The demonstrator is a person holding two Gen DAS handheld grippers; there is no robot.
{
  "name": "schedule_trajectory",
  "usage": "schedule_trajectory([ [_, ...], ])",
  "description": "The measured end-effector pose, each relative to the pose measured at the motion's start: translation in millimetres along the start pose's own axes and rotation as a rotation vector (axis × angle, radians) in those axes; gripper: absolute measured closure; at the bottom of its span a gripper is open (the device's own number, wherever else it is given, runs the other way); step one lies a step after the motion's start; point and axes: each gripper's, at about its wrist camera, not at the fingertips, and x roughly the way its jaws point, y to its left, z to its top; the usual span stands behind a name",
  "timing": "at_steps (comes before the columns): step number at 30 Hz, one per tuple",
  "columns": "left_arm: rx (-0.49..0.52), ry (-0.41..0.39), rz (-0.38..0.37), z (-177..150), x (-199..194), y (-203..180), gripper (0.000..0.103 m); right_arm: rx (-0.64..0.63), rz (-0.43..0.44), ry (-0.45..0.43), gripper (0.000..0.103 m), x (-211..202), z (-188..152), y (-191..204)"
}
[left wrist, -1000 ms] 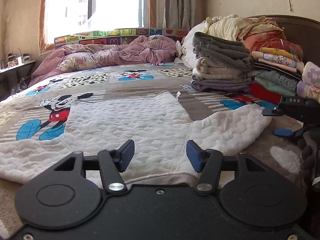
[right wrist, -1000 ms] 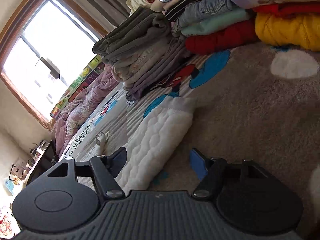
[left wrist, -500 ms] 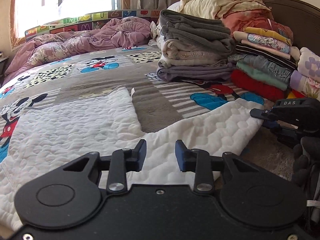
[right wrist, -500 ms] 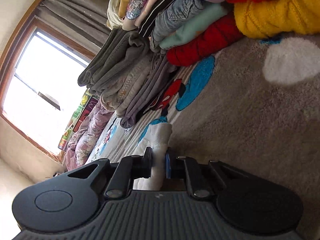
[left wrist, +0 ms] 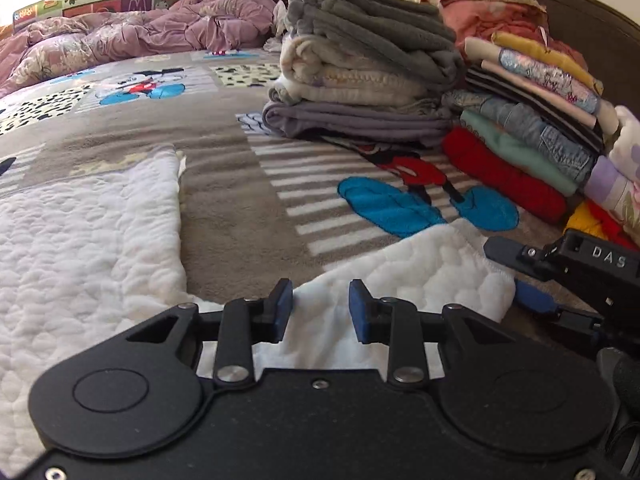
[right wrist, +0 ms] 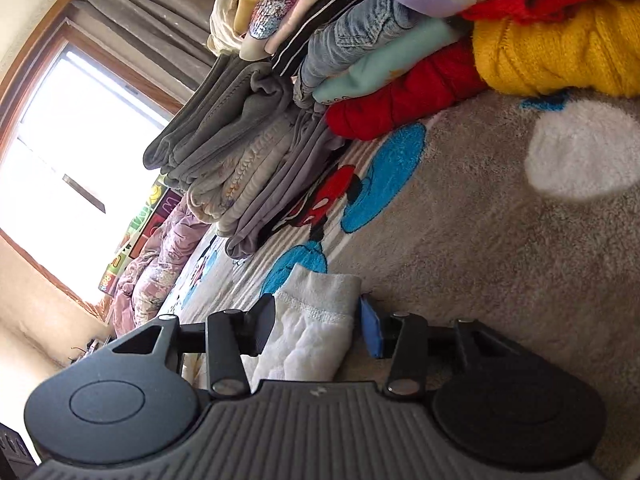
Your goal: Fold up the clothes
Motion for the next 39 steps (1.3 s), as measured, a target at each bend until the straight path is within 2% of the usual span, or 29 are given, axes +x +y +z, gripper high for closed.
schedule_trajectory([
  [1, 0.050, -0.002, 0.013, -2, 4, -6, 0.074, -0.010, 0.001, 0.004, 0.066, 2, -1, 1],
  [2, 0.093, -0.004, 0.026, -4, 6, -11, 0.073, -0.003, -0.008, 0.007, 0.079, 2, -1, -1],
  [4, 0.086, -0.044, 0.048, 1, -12, -11, 0.073, 0.011, -0.026, 0.011, 0.089, 1, -1, -5],
  [6, 0.073, -0.131, 0.045, -7, -41, -6, 0.072, 0.020, -0.043, 0.015, 0.090, -1, -1, -7],
  [7, 0.073, -0.140, 0.049, -13, -51, -4, 0.069, 0.024, -0.043, 0.015, 0.090, -2, -1, -7],
  [8, 0.076, -0.145, 0.066, -22, -63, -2, 0.064, 0.029, -0.044, 0.015, 0.090, -2, 0, -8],
  [13, 0.140, -0.128, 0.162, -79, -105, 8, 0.061, 0.082, -0.016, 0.016, 0.075, -8, 1, -10],
  [15, 0.131, -0.131, 0.174, -92, -114, 13, 0.060, 0.088, -0.004, 0.020, 0.070, -11, 1, -10],
  [17, 0.104, -0.142, 0.158, -97, -118, 18, 0.060, 0.082, 0.005, 0.027, 0.063, -15, -1, -9],
  [19, 0.083, -0.144, 0.131, -99, -118, 19, 0.060, 0.073, 0.010, 0.035, 0.062, -18, -3, -8],
  [20, 0.089, -0.117, 0.114, -100, -114, 18, 0.057, 0.070, 0.011, 0.039, 0.061, -20, -4, -8],
  [21, 0.112, -0.058, 0.093, -100, -106, 16, 0.050, 0.070, 0.012, 0.045, 0.061, -21, -6, -7],
  [22, 0.140, -0.014, 0.082, -101, -100, 13, 0.050, 0.069, 0.014, 0.051, 0.060, -23, -8, -7],
  [23, 0.178, -0.043, 0.111, -104, -103, 9, 0.050, 0.056, 0.016, 0.057, 0.058, -24, -10, -6],
  [27, 0.117, -0.168, 0.069, -96, -124, 6, 0.050, 0.072, 0.048, 0.069, 0.056, -18, -7, -7],
  [28, 0.124, -0.175, 0.076, -94, -124, 4, 0.050, 0.081, 0.057, 0.071, 0.056, -16, -6, -8],
  [32, 0.264, -0.134, 0.167, -93, -111, -15, 0.050, 0.138, 0.115, 0.097, 0.050, -5, 3, -14],
  [35, 0.403, -0.113, 0.193, -95, -97, -39, 0.050, 0.225, 0.173, 0.123, 0.050, 1, 12, -24],
  [39, 0.573, -0.085, 0.245, -90, -67, -73, 0.050, 0.229, 0.182, 0.131, 0.050, 2, 14, -23],
])
